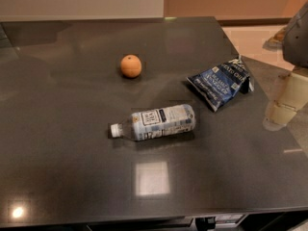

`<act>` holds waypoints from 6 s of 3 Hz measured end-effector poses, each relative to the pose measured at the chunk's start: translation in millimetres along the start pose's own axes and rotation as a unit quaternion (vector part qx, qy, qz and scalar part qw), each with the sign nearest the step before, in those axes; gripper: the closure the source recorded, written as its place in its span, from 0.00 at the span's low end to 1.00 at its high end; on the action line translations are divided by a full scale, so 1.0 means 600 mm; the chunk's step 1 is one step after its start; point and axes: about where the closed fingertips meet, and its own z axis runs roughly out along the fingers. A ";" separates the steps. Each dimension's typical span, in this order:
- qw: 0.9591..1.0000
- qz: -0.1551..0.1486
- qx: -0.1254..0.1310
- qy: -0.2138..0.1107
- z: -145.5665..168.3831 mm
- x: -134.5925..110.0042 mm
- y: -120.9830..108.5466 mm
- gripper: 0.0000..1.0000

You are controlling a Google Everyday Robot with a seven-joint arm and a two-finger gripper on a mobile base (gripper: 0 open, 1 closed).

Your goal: Pick blue chip bag

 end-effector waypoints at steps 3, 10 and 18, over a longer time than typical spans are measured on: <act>1.000 -0.016 -0.002 -0.009 0.037 0.009 -0.048 0.00; 0.996 -0.032 -0.074 -0.044 0.272 0.034 -0.278 0.00; 0.979 -0.070 -0.043 -0.187 0.058 -0.118 -0.270 1.00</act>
Offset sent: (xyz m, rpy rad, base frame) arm 0.0226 -0.0074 -0.0154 0.0030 0.0286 0.0388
